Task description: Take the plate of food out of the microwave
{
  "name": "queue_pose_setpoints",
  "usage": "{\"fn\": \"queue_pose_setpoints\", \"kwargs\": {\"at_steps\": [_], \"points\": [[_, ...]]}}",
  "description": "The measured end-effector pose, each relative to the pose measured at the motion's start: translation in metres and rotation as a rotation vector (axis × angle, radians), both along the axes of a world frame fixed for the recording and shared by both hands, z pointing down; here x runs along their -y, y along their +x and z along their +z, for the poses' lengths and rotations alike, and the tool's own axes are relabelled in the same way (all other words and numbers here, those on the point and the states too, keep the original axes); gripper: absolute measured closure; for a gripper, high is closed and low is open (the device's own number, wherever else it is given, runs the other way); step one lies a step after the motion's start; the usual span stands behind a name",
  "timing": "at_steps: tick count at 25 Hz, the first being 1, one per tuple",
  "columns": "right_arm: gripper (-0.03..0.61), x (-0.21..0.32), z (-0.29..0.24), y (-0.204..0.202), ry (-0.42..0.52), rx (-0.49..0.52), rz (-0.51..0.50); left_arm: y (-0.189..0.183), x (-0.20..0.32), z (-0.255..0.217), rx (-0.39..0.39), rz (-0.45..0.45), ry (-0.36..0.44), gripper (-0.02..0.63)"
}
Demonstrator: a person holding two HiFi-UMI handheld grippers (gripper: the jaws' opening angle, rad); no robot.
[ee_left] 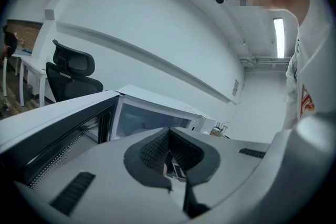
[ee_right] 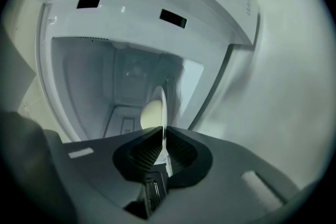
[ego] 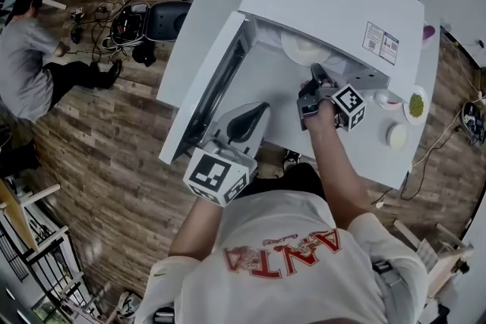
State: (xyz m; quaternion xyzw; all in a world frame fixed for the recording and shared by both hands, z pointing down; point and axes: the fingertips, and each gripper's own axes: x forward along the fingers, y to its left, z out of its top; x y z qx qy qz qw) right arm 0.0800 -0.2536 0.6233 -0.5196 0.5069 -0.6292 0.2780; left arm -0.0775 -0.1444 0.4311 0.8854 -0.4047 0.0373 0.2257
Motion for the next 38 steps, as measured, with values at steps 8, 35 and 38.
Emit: {"fn": "queue_pose_setpoints", "kwargs": {"at_steps": [8, 35, 38], "points": [[0.507, 0.005, 0.0, -0.009, 0.039, 0.038, -0.014, -0.001, -0.002, 0.004, 0.005, -0.005, -0.009, 0.604], [0.561, 0.002, -0.014, -0.027, 0.166, 0.165, -0.024, -0.006, -0.01, 0.008, 0.034, 0.007, -0.022, 0.606], [0.561, -0.01, -0.02, -0.026, 0.166, 0.166, -0.045, -0.007, -0.01, 0.004, 0.027, 0.006, -0.015, 0.604]]}}
